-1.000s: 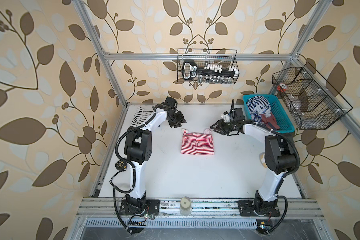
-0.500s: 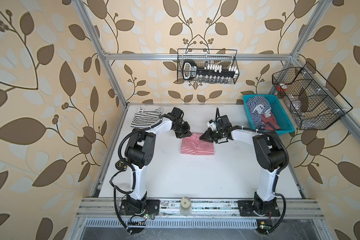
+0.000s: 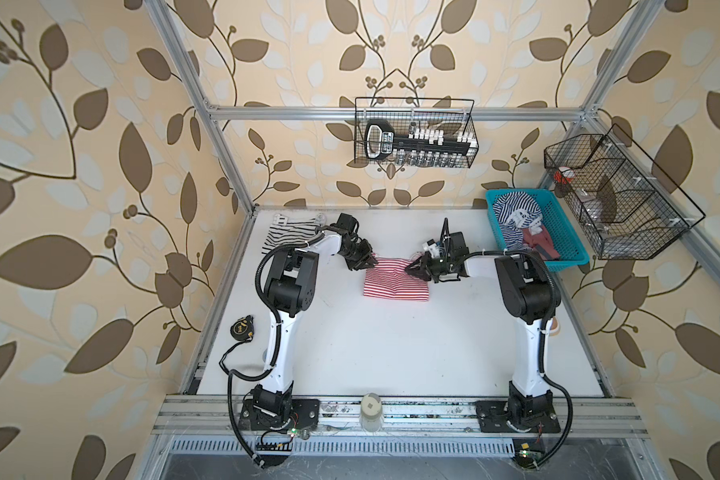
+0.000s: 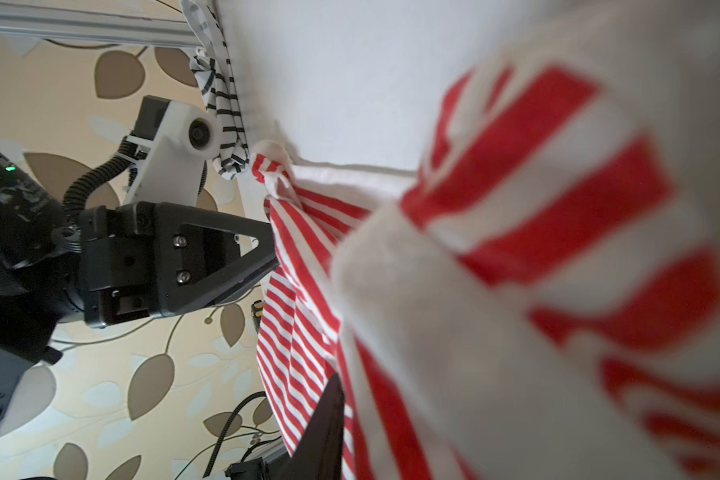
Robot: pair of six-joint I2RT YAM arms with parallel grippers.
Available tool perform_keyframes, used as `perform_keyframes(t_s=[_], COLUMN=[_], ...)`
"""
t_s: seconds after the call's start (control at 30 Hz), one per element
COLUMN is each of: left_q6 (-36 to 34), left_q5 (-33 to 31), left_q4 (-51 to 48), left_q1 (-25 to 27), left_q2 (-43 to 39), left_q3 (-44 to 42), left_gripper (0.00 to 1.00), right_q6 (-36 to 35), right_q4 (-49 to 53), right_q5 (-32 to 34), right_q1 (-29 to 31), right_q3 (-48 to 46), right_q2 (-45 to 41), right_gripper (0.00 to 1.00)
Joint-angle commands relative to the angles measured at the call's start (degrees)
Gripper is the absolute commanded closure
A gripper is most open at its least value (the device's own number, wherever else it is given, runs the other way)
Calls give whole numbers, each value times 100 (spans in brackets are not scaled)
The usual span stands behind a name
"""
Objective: Fold and stack the tank tops
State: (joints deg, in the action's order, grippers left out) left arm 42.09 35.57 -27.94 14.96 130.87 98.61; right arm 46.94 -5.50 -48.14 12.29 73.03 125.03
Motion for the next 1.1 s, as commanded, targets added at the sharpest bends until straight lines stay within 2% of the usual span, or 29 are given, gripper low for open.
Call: perform_keyframes(t_s=[0.0, 0.17, 0.3, 0.4, 0.5, 0.57, 0.73, 1.07], left_q6=[-69, -463, -1110, -1501, -1877, -1882, -1789, -1487], left_q5=[-5, -165, -485, -843, -1003, -1091, -959, -585], left_q4=[-41, -481, -1230, -1645, -1948, -1896, -1604, -862], left_q1=[-80, -105, -107, -107, -107, -107, -99, -49], left_q2=[-97, -702, -1124, -1429, -1602, -1664, -1554, -1155], left_q3=[197, 528, 716, 500, 195, -110, -680, -1186], left_gripper=[79, 58, 48, 41, 32, 31, 31, 27], right_q6=[433, 534, 257, -475, -1334, -1737, -2175, -2141], right_q4=[-507, -781, -573, 344, 1562, 2094, 2654, 2343], right_q5=[-209, -263, -178, 228, 1007, 1317, 1814, 1787], right_q1=[2, 17, 17, 3, -11, -45, -165, -221], right_q3=[-45, -296, -597, -672, -589, -564, -677, -949], right_q2=[202, -287, -957, -1511, -1929, -2043, -2023, -1566], right_gripper=[74, 67, 61, 56, 50, 47, 44, 37])
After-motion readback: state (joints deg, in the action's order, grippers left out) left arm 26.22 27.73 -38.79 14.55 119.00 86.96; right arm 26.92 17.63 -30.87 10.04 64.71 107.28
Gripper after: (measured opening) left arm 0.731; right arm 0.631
